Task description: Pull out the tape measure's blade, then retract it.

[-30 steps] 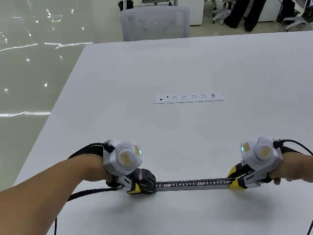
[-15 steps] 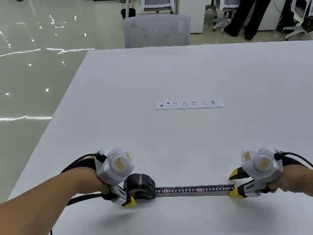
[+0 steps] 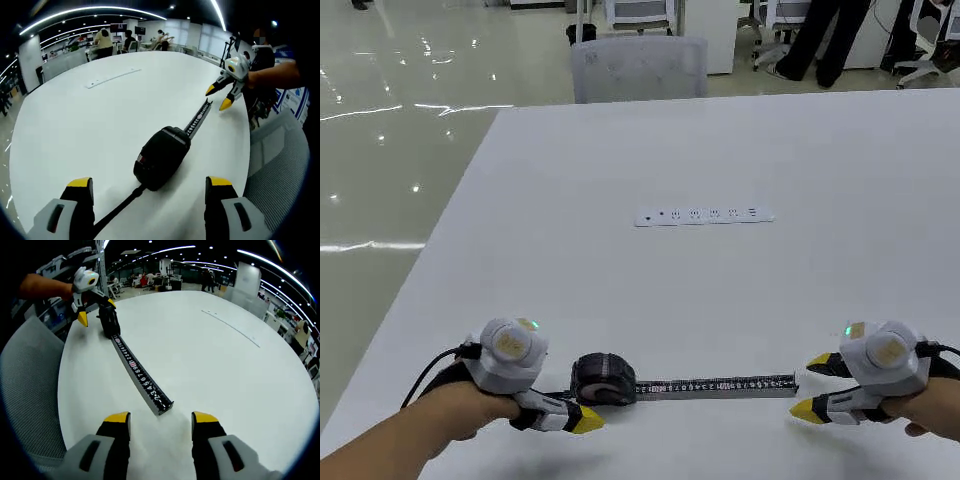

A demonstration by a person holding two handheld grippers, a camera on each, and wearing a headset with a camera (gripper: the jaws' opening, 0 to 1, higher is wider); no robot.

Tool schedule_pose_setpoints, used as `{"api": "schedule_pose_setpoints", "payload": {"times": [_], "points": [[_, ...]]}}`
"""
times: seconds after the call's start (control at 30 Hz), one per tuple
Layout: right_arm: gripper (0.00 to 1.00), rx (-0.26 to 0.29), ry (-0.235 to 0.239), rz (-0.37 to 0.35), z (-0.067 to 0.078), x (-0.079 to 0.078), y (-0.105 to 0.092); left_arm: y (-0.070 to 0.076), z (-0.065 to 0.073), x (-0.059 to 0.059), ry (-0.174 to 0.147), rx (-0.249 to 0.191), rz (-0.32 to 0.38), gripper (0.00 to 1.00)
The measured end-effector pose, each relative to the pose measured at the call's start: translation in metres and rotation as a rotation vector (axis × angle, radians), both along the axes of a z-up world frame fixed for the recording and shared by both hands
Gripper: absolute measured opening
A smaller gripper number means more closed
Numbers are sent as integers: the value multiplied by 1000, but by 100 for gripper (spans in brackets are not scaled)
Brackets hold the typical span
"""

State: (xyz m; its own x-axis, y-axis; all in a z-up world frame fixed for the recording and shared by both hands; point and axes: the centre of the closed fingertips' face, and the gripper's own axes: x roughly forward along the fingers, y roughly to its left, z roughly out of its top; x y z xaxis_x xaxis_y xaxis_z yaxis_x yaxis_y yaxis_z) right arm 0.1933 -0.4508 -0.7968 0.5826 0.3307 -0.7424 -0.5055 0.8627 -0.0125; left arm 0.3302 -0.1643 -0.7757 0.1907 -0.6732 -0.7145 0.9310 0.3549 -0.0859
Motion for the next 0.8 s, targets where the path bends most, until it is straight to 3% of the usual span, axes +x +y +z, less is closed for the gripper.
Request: {"api": "schedule_pose_setpoints", "payload": {"times": [0.1, 0.17, 0.2, 0.3, 0.4, 0.43, 0.57, 0.6, 0.7, 0.8], "points": [[56, 17, -21, -45, 5, -5, -4, 5, 5, 1, -10, -34, 34, 95], [57, 38, -84, -66, 17, -4, -4, 7, 9, 0, -18, -63, 49, 98], [58, 44, -89, -78, 20, -6, -4, 8, 11, 1, -22, -77, 61, 100], [66, 31, -112, -94, 25, -11, -8, 16, 12, 1, -21, -99, 99, 100], [76, 17, -135, -119, 28, -17, -11, 21, 19, -2, -22, -150, 124, 100], [79, 16, -139, -132, 28, -21, -12, 22, 24, -4, -24, -179, 132, 100], [86, 54, -165, -188, 34, -34, -13, 29, 33, -12, -56, -196, 128, 100], [87, 39, -166, -199, 34, -40, -15, 33, 35, -10, -72, -209, 141, 100], [91, 31, -169, -218, 35, -55, -17, 42, 40, -12, -70, -221, 181, 100], [96, 32, -176, -232, 35, -68, -21, 50, 45, -13, -91, -247, 205, 100]]}}
